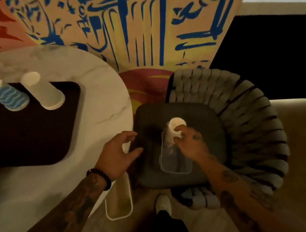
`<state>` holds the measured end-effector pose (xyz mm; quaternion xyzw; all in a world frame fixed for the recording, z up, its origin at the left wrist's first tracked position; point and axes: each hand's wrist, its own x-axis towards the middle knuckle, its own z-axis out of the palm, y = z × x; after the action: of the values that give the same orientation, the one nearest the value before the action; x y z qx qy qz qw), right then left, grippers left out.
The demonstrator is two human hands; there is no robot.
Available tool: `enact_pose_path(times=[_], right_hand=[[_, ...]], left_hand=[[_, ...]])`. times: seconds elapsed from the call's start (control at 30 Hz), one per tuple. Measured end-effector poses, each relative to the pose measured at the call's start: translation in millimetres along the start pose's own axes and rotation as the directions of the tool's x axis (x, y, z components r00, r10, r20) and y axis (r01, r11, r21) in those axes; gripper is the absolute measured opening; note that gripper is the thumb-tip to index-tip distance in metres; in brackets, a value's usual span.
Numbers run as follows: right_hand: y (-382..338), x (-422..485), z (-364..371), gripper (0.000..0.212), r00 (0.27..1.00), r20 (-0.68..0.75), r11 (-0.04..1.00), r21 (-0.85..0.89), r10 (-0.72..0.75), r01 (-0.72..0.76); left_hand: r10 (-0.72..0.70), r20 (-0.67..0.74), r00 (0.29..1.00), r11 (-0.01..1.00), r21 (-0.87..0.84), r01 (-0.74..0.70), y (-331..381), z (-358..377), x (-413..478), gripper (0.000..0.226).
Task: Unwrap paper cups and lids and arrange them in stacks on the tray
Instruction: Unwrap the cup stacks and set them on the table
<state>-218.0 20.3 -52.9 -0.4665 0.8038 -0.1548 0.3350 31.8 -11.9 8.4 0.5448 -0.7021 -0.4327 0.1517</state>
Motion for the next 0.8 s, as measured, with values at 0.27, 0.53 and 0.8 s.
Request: enact_pose_path(times=[0.27,0.53,0.8], right_hand=[[32,53,22,0.045,0.998,0.053,0.993,-0.11,0.045,-0.039],[43,63,20,0.029,0.995,0.087,0.971,-0.228,-0.047,0.065],[-13,37,-51,0.02,0.953,0.013,0.935,-0.189,-0.304,0.301]], left_hand=[[-0.164,-0.015,0.986,0.986,-0.007,0.164,-11,13,2,0.034],[-0.195,-0.061,0.979,0.98,0.019,0.197,-2,10,2,0.026],[-0.15,-0.098,0.984,0.989,-0.019,0.149,9,9,0,0.035]])
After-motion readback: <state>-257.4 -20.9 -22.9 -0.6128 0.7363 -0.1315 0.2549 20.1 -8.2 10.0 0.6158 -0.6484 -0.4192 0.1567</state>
